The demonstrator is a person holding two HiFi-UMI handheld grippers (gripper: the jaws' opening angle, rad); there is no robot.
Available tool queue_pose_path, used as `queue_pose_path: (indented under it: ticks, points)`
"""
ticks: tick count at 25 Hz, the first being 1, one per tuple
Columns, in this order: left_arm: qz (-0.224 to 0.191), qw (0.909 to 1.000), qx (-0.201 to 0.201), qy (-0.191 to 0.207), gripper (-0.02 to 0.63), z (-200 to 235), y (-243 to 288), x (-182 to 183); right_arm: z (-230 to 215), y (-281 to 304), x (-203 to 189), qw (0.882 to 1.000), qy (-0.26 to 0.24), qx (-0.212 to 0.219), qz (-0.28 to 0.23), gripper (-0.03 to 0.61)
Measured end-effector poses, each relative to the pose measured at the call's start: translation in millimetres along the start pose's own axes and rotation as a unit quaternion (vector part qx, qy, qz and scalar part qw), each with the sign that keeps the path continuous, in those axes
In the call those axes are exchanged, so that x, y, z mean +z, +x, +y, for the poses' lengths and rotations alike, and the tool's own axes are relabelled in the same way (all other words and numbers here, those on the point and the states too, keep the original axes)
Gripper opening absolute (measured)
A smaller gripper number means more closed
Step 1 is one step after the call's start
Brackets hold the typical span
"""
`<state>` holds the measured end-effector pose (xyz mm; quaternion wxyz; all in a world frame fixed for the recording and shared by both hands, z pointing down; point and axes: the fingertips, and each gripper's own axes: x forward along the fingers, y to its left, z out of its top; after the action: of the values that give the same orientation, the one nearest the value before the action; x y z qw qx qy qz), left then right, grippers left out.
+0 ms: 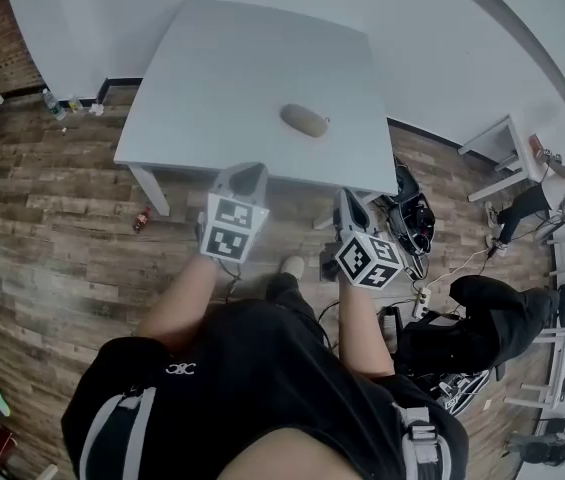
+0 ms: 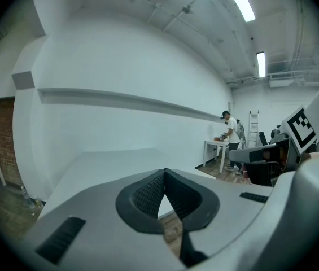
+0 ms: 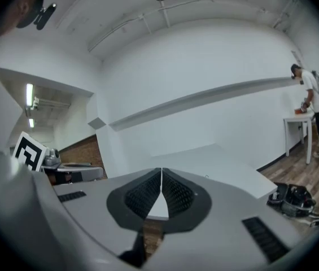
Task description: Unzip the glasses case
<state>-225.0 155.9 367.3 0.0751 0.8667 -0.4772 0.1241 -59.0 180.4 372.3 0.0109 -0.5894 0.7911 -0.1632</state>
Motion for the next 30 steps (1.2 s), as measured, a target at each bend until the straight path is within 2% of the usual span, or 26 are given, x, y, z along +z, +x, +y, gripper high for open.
queue_pose_path:
  ticks: [3,10,14,18,23,27,30]
  points:
    - [0.009,0.9999,0.010,0.006,-0.006,2,27,1,-26,22,4,1.000,0.027,0.007,-0.005,0.014]
    - [0.029,0.9987,0.038,0.017,-0.006,18,131,19,-96,113,44,0.999,-0.037,0.025,-0.022,0.014]
    - [0.041,0.9979,0.049,0.010,-0.005,24,206,42,-146,161,76,0.998,-0.047,0.045,-0.020,0.014]
    - [0.065,0.9963,0.052,0.019,-0.006,12,278,62,-213,202,96,0.998,-0.050,0.045,-0.006,0.014]
    - [0.107,0.9917,0.054,0.047,-0.006,-4,348,55,-282,229,108,0.996,-0.064,0.059,0.006,0.014]
    - [0.144,0.9841,0.073,0.075,-0.006,4,395,39,-342,249,112,0.995,-0.066,0.075,0.029,0.014]
    - [0.181,0.9781,0.062,0.082,-0.006,6,414,28,-368,256,106,0.993,-0.059,0.091,0.047,0.014]
